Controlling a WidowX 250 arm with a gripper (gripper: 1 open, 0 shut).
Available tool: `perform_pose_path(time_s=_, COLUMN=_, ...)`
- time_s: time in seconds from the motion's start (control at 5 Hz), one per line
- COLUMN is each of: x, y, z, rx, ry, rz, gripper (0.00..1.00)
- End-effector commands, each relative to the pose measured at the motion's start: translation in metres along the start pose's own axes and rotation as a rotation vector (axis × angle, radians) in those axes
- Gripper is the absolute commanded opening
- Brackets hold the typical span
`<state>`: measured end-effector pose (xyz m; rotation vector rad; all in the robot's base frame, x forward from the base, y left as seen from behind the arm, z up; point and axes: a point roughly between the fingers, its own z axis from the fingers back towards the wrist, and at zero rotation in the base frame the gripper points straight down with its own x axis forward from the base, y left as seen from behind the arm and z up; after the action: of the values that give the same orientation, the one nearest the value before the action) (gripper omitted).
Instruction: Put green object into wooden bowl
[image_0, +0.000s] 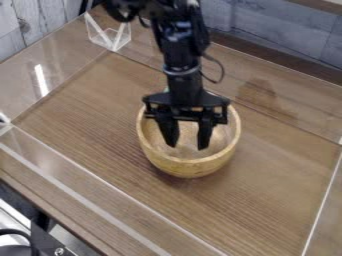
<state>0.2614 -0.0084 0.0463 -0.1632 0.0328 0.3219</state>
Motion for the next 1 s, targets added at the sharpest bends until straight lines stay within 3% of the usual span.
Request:
perform_pose_path(time_s=0.0, x=0.005, y=-0.012, z=0.026, rx=-0.023, ry=-0.066, rz=-0.031, gripper=1.0)
perform_pose_path(time_s=0.2, x=0.003, y=-0.021, z=0.024, rx=-0.017, ry=-0.063, rz=-0.041, gripper=1.0)
perform_pose_path(time_s=0.8, x=-0.009, y=-0.015, z=0.028, rx=-0.003, ry=-0.056, rz=-0.078, gripper=1.0)
